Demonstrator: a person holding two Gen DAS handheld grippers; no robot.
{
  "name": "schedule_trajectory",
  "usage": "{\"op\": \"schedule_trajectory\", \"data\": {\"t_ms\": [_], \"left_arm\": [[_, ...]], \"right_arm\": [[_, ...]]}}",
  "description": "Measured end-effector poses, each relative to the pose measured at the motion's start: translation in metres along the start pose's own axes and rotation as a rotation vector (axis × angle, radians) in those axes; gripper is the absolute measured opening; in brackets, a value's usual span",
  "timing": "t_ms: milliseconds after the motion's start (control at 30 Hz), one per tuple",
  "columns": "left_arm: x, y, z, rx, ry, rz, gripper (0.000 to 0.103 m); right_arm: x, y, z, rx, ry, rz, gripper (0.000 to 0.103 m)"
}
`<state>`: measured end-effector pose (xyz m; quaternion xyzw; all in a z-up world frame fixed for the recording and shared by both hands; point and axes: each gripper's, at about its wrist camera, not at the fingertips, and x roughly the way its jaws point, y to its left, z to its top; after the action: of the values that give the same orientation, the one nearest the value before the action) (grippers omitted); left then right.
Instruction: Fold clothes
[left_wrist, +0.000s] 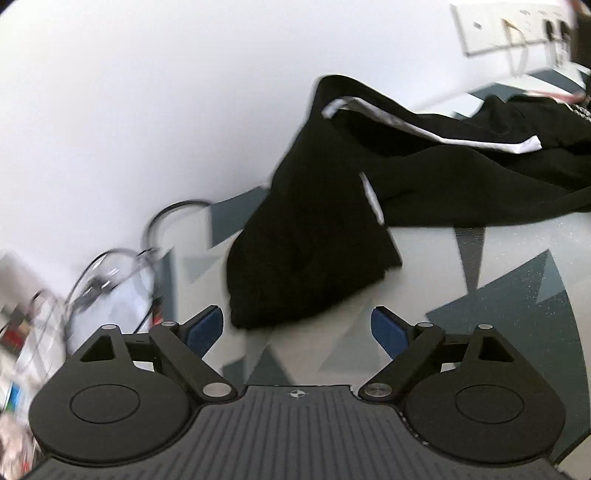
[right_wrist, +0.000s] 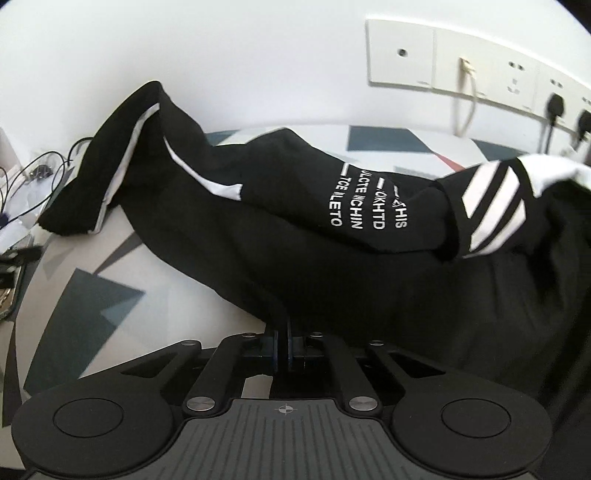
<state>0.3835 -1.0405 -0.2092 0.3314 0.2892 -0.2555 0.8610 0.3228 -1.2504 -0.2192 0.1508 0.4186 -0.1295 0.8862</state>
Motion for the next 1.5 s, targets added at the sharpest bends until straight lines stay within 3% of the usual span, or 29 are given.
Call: {"op": "schedule_trajectory", "data": {"t_ms": [200,300,367,400,433,600,633,700,800,933,1000,1133,1200,1233,1267,1300,1500], "left_arm": [[0.016,-0.023,0.024,0.061,-0.033,-0.152,0.091],[0.027,-0.026,0.025,0.071,-0.02,-0.14,0.093],[0.031,-0.019,0.025,0.043,-0.01,-0.155,0.081],[0.033,-0.015,0.024,0.029,-0.004,-0.162,0.05],[0.03,-0.01,0.022,0.015,0.006,-0.148,0.026],[-0.001,0.035,-0.001,-0.119,-0.017,-0.112,0.021],[-0.014,0.048,-0.008,-0.152,-0.026,-0.098,0.021],[-0.038,0.073,-0.02,-0.213,-0.039,-0.064,0.021],[-0.071,0.108,-0.035,-0.292,-0.052,-0.011,0.021],[-0.098,0.146,-0.044,-0.383,-0.069,0.053,0.02],[-0.093,0.149,-0.04,-0.389,-0.065,0.058,0.02],[-0.082,0.155,-0.03,-0.4,-0.056,0.069,0.021],[-0.076,0.158,-0.025,-0.406,-0.051,0.075,0.021],[-0.073,0.16,-0.023,-0.409,-0.049,0.078,0.021],[-0.071,0.161,-0.02,-0.412,-0.047,0.08,0.021],[-0.068,0.163,-0.018,-0.414,-0.045,0.083,0.021],[-0.051,0.173,-0.003,-0.431,-0.031,0.099,0.021]], "right_arm": [[-0.01,0.0,-0.004,0.03,0.014,-0.025,0.003],[-0.013,0.0,-0.007,0.032,0.014,-0.037,0.003],[-0.014,0.0,-0.011,0.033,0.011,-0.05,0.003],[-0.016,-0.001,-0.013,0.039,0.007,-0.057,0.003],[-0.019,-0.002,-0.015,0.045,0.005,-0.062,0.003],[-0.022,-0.008,-0.018,0.071,0.045,-0.04,0.005],[-0.023,-0.008,-0.018,0.08,0.052,-0.025,0.007],[-0.03,-0.011,-0.014,0.121,0.043,0.007,0.026],[-0.054,-0.022,-0.003,0.213,-0.082,-0.006,0.05],[-0.072,-0.056,0.019,0.442,-0.224,-0.057,0.057],[-0.064,-0.083,0.029,0.62,-0.22,-0.04,0.061],[-0.016,-0.114,0.044,0.884,-0.031,-0.053,0.06],[0.0,-0.118,0.048,0.943,0.019,-0.054,0.048],[0.004,-0.118,0.049,0.959,0.019,-0.044,0.04],[0.004,-0.117,0.052,0.961,-0.008,-0.025,0.019],[0.002,-0.115,0.056,0.946,-0.041,-0.01,0.007],[-0.004,-0.112,0.11,0.837,-0.217,0.029,0.005]]}}
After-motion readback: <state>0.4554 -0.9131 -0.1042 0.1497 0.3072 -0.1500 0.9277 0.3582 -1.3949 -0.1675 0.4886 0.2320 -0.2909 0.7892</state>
